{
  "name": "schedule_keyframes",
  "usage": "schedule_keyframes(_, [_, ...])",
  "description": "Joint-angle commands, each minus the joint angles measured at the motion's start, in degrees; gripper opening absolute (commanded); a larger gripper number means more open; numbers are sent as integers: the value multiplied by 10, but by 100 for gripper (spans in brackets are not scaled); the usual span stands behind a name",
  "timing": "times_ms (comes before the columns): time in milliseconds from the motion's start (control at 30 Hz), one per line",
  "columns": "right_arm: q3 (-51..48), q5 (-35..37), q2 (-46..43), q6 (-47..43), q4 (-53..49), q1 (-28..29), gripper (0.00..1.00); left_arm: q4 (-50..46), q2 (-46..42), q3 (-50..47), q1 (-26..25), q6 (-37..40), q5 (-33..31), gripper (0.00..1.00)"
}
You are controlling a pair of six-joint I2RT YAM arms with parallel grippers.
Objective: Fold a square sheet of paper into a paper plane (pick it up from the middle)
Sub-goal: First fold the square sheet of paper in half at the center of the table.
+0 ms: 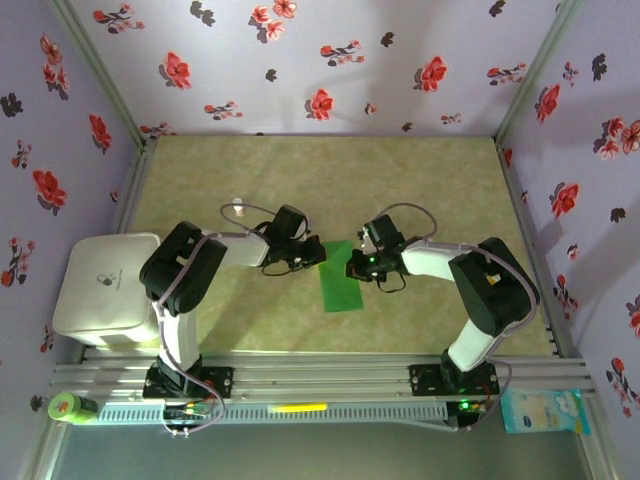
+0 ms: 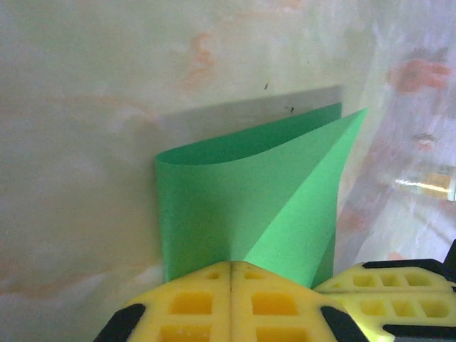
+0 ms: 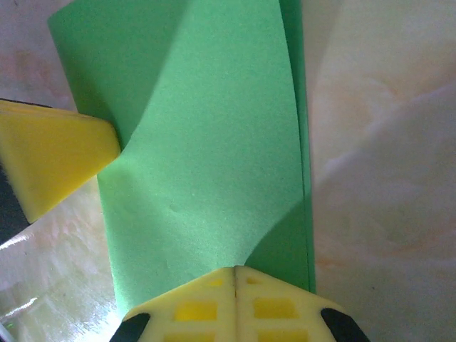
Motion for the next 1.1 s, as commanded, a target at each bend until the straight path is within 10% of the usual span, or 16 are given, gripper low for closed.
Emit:
schedule_keyframes(0, [-31, 57, 22, 7, -79, -3, 0, -62, -2, 40, 5, 32, 7, 1])
schedule_keyframes(1067, [-43, 55, 24, 7, -71, -3, 0, -100, 72, 99, 46, 32, -37, 0])
